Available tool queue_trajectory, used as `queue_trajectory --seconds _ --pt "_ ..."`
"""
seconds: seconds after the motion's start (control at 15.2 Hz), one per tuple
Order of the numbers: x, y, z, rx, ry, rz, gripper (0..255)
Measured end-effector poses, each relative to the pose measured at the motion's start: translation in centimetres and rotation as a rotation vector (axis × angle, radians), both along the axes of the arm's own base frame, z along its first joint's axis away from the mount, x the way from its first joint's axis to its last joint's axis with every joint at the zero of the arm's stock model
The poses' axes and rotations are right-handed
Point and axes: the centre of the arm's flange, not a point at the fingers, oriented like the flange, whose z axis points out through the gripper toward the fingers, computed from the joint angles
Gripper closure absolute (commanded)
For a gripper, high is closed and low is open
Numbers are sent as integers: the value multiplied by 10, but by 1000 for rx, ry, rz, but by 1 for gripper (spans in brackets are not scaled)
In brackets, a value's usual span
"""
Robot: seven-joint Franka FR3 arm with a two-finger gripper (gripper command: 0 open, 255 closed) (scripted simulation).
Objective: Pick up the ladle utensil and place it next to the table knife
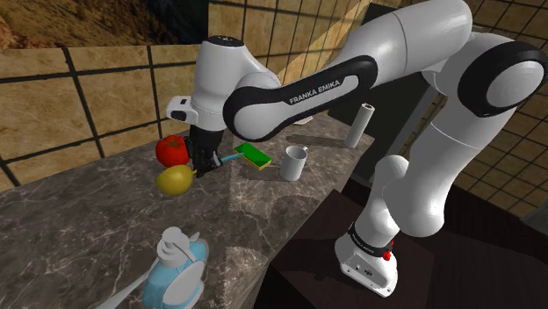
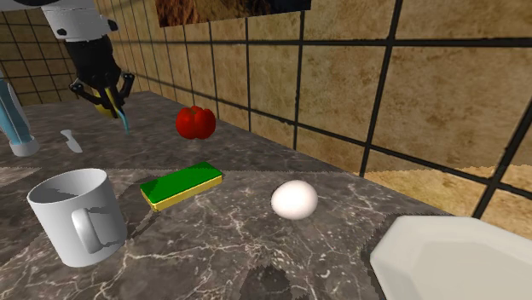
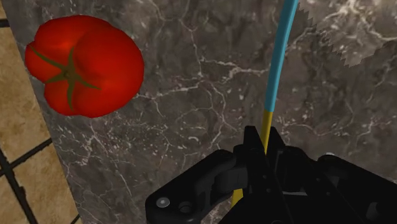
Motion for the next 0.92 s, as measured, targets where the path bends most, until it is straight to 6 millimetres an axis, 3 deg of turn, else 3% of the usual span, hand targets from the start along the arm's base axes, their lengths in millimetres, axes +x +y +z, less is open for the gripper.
queue_trajectory --seconds 0.92 --pt "0 0 -74 0 0 0 255"
